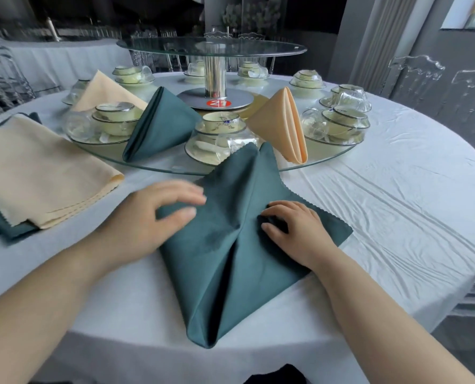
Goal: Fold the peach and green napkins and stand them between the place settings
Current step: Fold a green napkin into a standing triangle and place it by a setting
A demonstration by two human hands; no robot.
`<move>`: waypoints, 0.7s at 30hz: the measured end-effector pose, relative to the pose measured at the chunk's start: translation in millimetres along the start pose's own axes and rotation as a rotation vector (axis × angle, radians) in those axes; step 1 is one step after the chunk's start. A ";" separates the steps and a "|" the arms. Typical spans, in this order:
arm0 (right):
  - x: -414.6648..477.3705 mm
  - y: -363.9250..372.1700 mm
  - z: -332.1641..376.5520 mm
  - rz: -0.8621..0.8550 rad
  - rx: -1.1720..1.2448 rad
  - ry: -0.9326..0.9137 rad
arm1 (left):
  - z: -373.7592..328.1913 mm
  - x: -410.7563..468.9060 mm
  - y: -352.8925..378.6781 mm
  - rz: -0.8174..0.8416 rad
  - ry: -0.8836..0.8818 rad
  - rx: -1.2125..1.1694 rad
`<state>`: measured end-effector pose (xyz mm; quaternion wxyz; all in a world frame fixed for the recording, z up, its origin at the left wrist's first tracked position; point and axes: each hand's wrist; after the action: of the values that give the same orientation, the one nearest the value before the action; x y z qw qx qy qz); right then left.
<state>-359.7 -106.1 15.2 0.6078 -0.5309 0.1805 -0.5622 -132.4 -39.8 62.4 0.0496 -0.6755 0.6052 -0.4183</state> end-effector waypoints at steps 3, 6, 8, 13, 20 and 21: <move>-1.5 -0.8 4.3 -0.124 0.005 0.064 | 0.6 -54.1 -5.2 0.014 -0.066 0.102; -3.7 -4.6 14.8 -0.218 0.005 0.119 | -6.8 -88.6 9.7 -0.023 -0.150 0.192; -3.5 -8.1 26.0 -0.171 0.071 0.186 | -15.4 -97.3 23.0 -0.101 -0.214 0.250; 13.1 -2.9 47.5 0.126 0.063 0.386 | -16.9 -100.4 48.7 -0.227 -0.111 0.384; 43.8 14.3 47.1 0.015 0.237 0.493 | -10.6 -103.7 53.0 -0.312 0.079 0.421; 46.5 15.6 47.6 -0.029 0.313 0.498 | -9.7 -104.0 52.3 -0.319 0.099 0.411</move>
<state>-299.1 -128.7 37.1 0.6113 -0.2789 0.2274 -0.7049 -170.5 40.2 -13.8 0.0895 -0.7168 0.3950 -0.5676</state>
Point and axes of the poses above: each hand's wrist, its own x-axis towards the middle knuckle, its own y-axis out of the palm, z = x × y, and after that the axes turned 9 degrees about -z, right-handed
